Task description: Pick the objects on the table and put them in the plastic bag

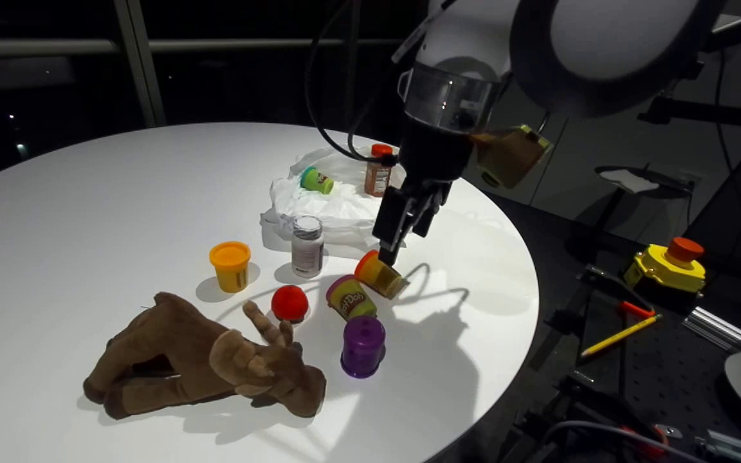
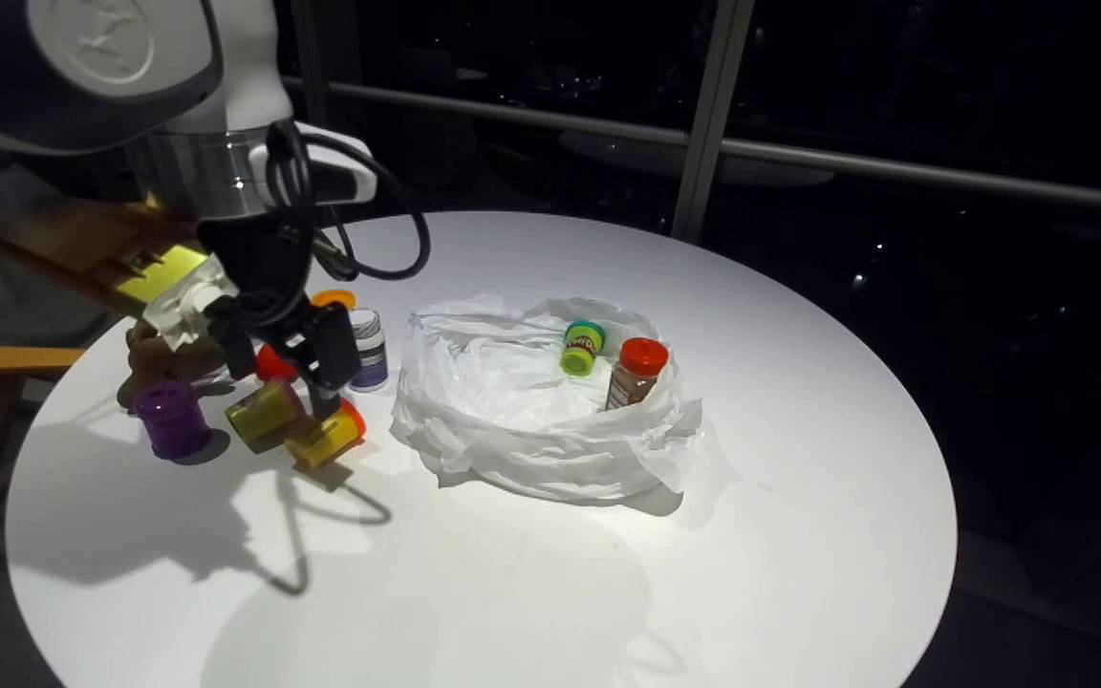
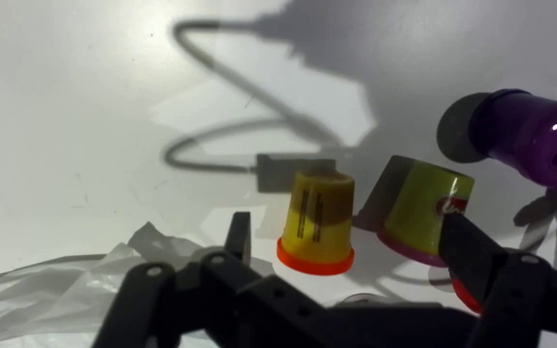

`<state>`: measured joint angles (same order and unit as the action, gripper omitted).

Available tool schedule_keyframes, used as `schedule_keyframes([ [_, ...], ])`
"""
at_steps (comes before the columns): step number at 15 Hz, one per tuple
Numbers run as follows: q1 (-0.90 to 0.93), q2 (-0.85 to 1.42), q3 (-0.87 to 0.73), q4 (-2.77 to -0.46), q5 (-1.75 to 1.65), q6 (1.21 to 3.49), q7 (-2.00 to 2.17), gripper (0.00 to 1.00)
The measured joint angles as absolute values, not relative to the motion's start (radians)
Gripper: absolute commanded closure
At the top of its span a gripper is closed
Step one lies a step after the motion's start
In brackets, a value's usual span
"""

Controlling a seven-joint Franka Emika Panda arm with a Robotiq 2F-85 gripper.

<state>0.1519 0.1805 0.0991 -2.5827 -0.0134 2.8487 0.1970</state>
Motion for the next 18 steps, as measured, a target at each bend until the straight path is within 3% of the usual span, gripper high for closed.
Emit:
schedule_keyframes([
  [10, 0.18, 0.288, 0.07, -2.587, -0.018, 2.974, 0.197, 0.0],
  [11, 0.18, 0.305, 0.068, -2.575, -0.018, 2.974, 0.197, 0.25],
  [12, 0.18, 0.32, 0.066, -2.563, -0.018, 2.974, 0.197, 0.25],
  [18, 0.18, 0.4, 0.06, -2.482, -0.017, 2.974, 0.197, 0.73],
])
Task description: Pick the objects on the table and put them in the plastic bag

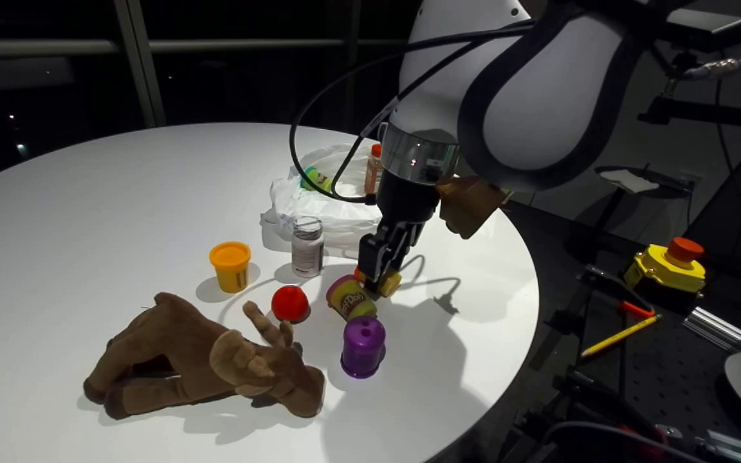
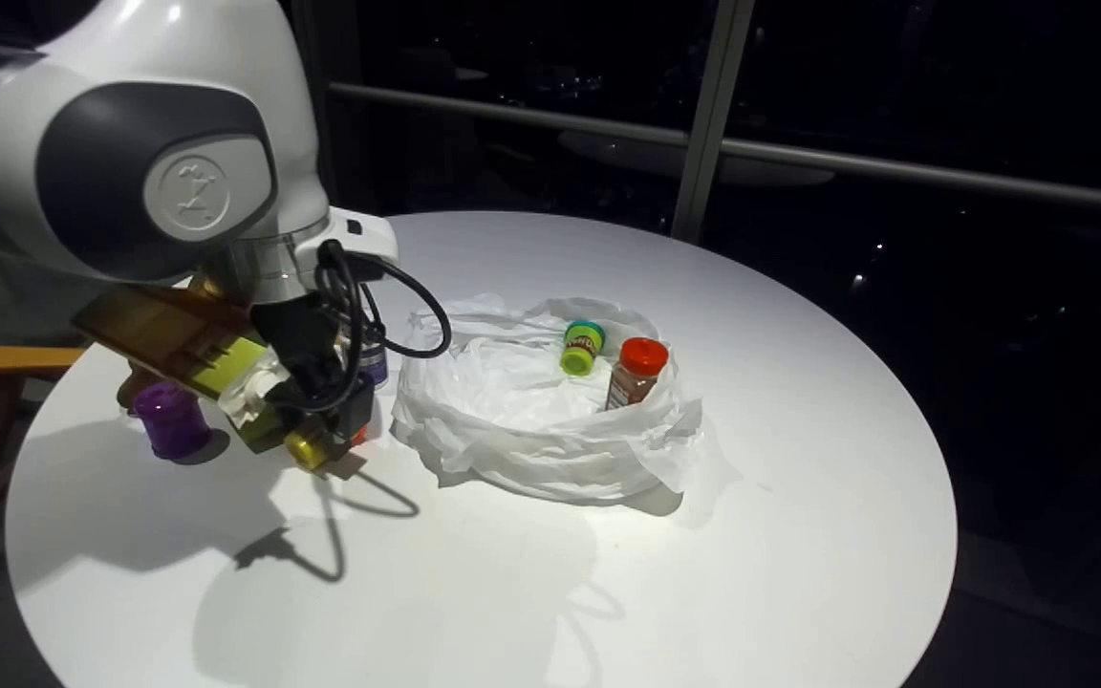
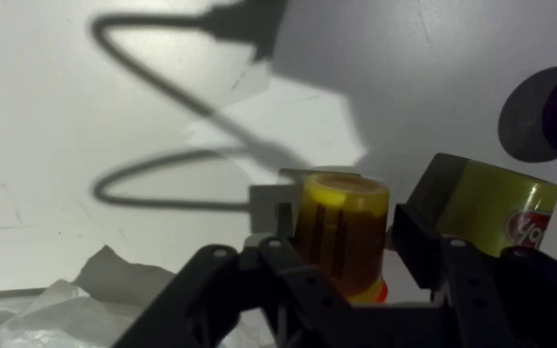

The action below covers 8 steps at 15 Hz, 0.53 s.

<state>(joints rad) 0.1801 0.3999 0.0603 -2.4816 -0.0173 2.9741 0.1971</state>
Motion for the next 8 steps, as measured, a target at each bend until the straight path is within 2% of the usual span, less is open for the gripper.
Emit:
schedule_keyframes([
  [1, 0.18, 0.407, 0.058, -2.471, -0.017, 2.974, 0.197, 0.8],
  [2, 0.18, 0.41, 0.056, -2.463, -0.015, 2.974, 0.197, 0.81],
  [8, 0.159, 0.334, 0.054, -2.474, 0.027, 2.971, 0.199, 0.82],
])
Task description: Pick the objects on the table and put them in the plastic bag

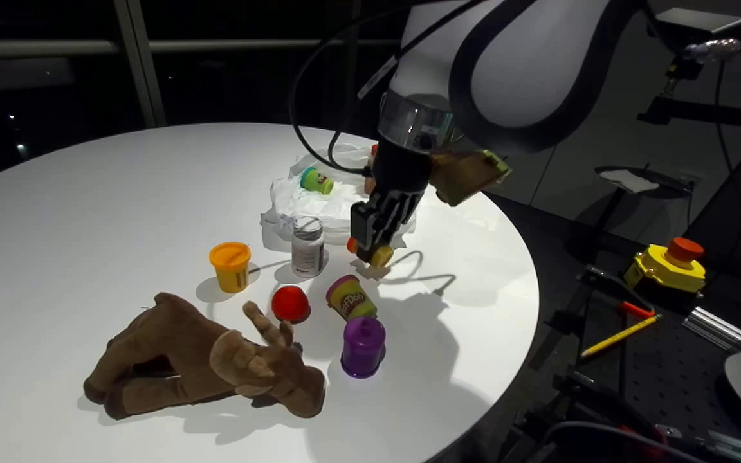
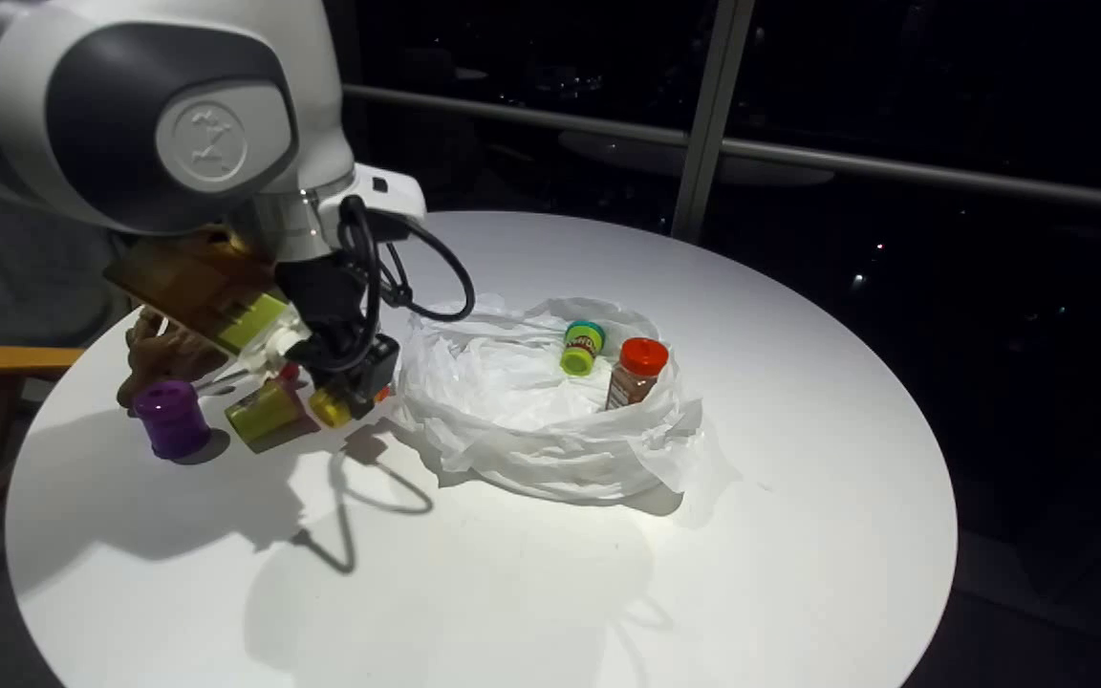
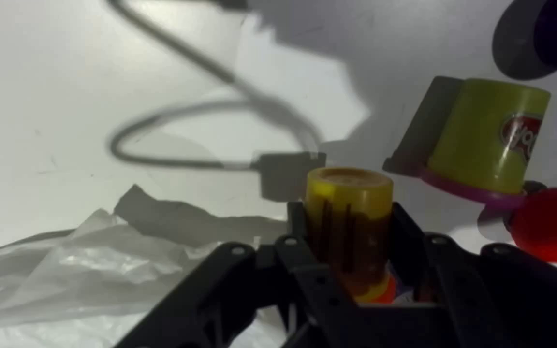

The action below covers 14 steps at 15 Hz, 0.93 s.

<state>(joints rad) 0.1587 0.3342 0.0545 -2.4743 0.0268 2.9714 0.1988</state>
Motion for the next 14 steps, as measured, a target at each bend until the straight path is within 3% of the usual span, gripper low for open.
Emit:
schedule_keyframes([
  [6, 0.119, 0.176, -0.023, -2.464, 0.023, 2.952, 0.211, 0.82],
  [14, 0.101, 0.358, -0.132, -2.26, -0.015, 2.953, 0.293, 0.82],
])
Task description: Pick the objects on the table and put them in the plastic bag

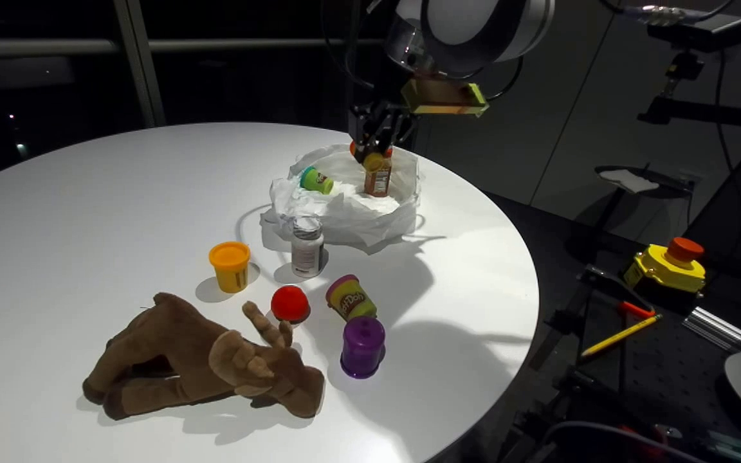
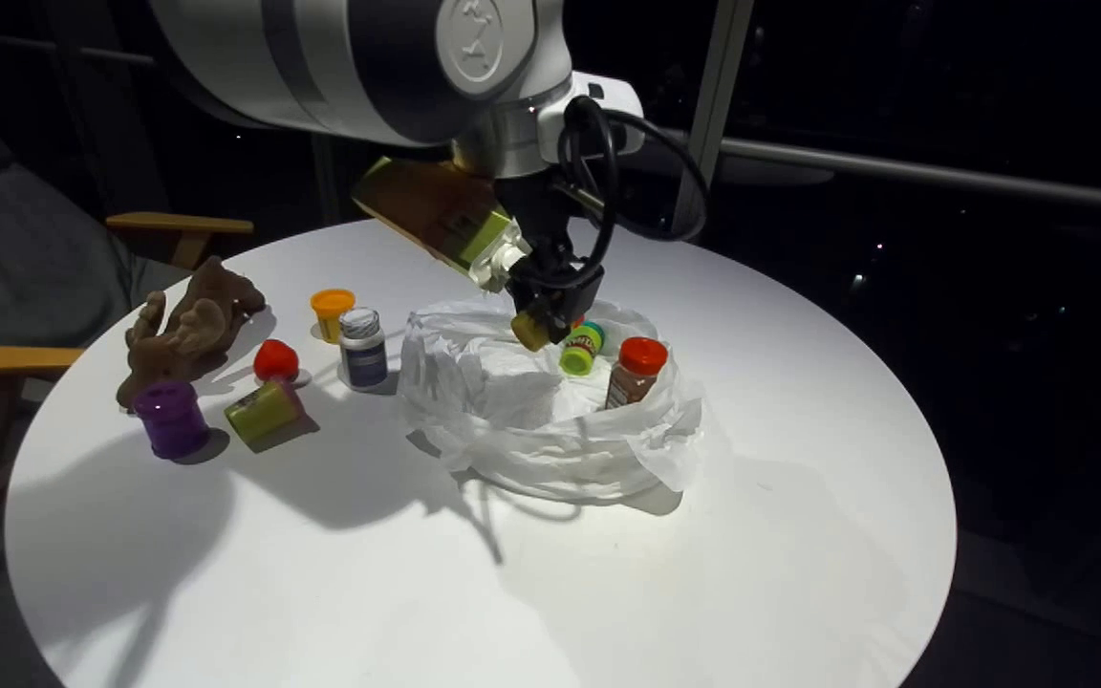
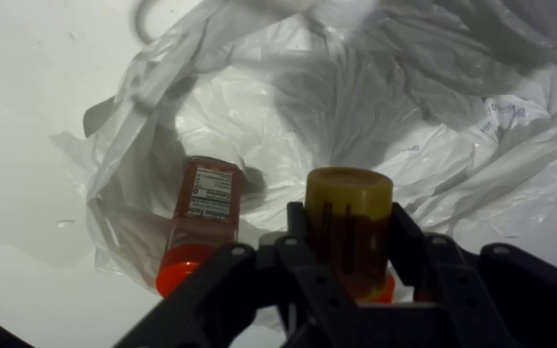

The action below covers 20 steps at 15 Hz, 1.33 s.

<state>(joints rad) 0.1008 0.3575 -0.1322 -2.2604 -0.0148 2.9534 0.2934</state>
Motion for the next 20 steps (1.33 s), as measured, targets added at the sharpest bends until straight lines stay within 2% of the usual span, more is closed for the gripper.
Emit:
schedule_keyframes([
  [9, 0.15, 0.552, -0.192, -2.059, -0.014, 2.903, 0.369, 0.82],
  [10, 0.157, 0.576, -0.205, -2.041, -0.014, 2.892, 0.377, 0.64],
  [11, 0.164, 0.599, -0.217, -2.023, -0.014, 2.887, 0.384, 0.32],
  [12, 0.169, 0.62, -0.226, -2.006, -0.014, 2.884, 0.391, 0.31],
  [16, 0.183, 0.649, -0.241, -1.962, -0.014, 2.889, 0.417, 0.02],
  [20, 0.226, 0.556, -0.253, -2.005, -0.015, 2.89, 0.43, 0.0],
])
